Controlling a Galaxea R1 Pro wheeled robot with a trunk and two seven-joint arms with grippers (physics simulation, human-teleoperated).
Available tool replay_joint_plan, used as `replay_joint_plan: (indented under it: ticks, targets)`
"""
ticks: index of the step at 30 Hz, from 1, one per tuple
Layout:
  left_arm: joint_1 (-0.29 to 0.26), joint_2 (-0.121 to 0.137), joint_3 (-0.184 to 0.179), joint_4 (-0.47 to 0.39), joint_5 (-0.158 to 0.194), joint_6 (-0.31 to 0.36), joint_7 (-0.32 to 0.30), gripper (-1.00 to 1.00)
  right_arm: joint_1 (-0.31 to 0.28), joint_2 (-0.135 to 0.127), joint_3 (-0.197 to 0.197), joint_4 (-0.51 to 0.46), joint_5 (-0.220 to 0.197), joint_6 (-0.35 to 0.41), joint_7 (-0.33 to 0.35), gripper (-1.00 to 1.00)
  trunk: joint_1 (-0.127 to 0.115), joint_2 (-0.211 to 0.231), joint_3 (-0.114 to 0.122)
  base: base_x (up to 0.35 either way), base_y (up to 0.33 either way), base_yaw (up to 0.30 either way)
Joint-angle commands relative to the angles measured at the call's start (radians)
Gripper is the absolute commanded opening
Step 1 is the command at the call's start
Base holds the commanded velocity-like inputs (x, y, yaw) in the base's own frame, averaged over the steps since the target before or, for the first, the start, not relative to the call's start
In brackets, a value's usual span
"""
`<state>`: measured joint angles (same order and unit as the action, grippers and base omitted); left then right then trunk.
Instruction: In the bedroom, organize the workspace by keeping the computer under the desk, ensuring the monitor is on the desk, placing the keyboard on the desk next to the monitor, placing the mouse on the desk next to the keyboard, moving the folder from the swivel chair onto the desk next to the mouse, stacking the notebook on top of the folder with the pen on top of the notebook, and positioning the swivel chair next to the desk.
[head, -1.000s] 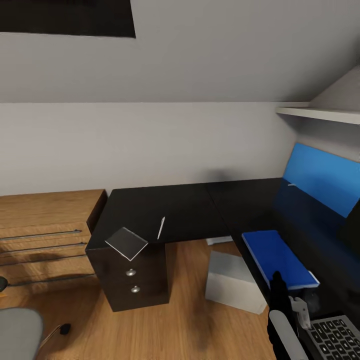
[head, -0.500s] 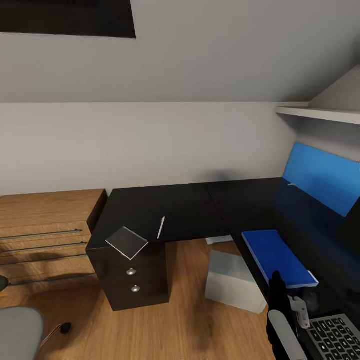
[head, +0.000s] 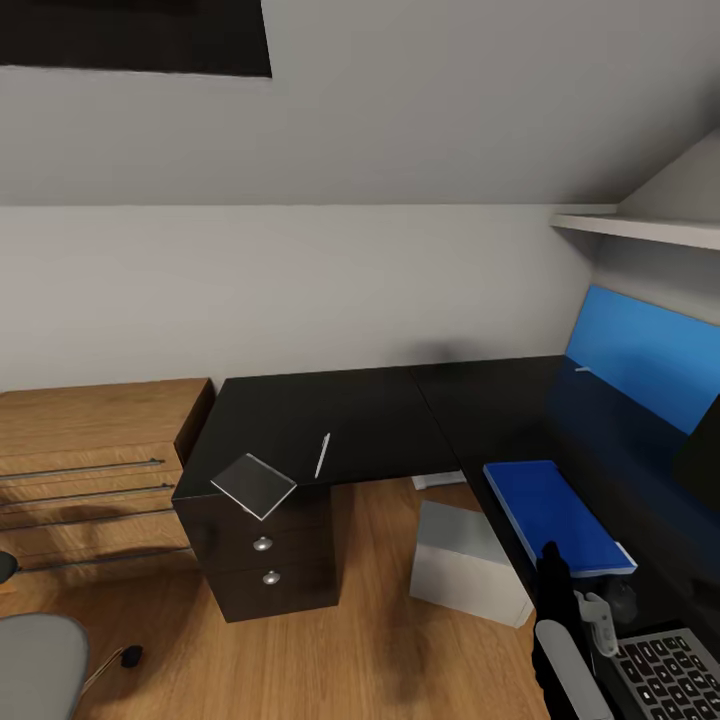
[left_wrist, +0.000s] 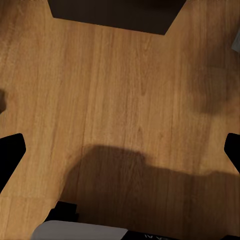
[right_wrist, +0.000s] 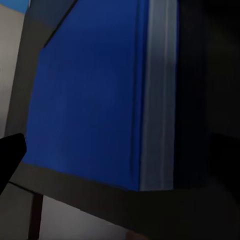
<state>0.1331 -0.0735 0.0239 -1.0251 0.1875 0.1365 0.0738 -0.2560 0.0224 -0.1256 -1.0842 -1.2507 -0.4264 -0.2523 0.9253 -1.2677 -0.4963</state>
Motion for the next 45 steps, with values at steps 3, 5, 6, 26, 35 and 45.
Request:
replay_joint_plan:
  ticks: [3, 5, 6, 26, 35, 45]
  targets:
    - [0.0, -0.001, 0.001, -0.003, 0.01, 0.006, 0.003, 1.0, 0.0, 0.001, 0.0, -0.001, -0.016, -0.004, -0.003, 1.0, -0.012, 0.021, 0.009, 0.0, 0.0, 0.0]
    - [0.0, -0.001, 0.001, -0.003, 0.01, 0.005, 0.004, 1.0, 0.0, 0.001, 0.0, -0.002, -0.016, -0.003, -0.002, 1.0, -0.019, 0.035, 0.015, 0.0, 0.0, 0.0]
    - [0.0, -0.001, 0.001, -0.003, 0.01, 0.006, 0.005, 1.0, 0.0, 0.001, 0.0, -0.003, -0.016, -0.003, -0.001, 1.0, -0.023, 0.042, 0.018, 0.0, 0.0, 0.0]
    - [0.0, -0.003, 0.001, -0.001, 0.01, 0.006, 0.007, 1.0, 0.0, 0.002, 0.066, -0.008, -0.015, -0.005, 0.015, 1.0, -0.1, 0.182, 0.081, 0.0, 0.0, 0.0]
    - [0.0, -0.002, 0.001, -0.001, 0.01, 0.006, 0.008, 1.0, 0.0, 0.013, 0.17, -0.009, -0.016, -0.01, 0.101, 1.0, -0.13, 0.238, 0.106, 0.0, 0.0, 0.0]
    - [0.0, -0.001, 0.001, 0.0, 0.01, 0.004, 0.008, 1.0, 0.0, 0.028, 0.444, 0.0, 0.019, -0.01, 0.132, 1.0, -0.13, 0.238, 0.106, 0.0, 0.0, 0.0]
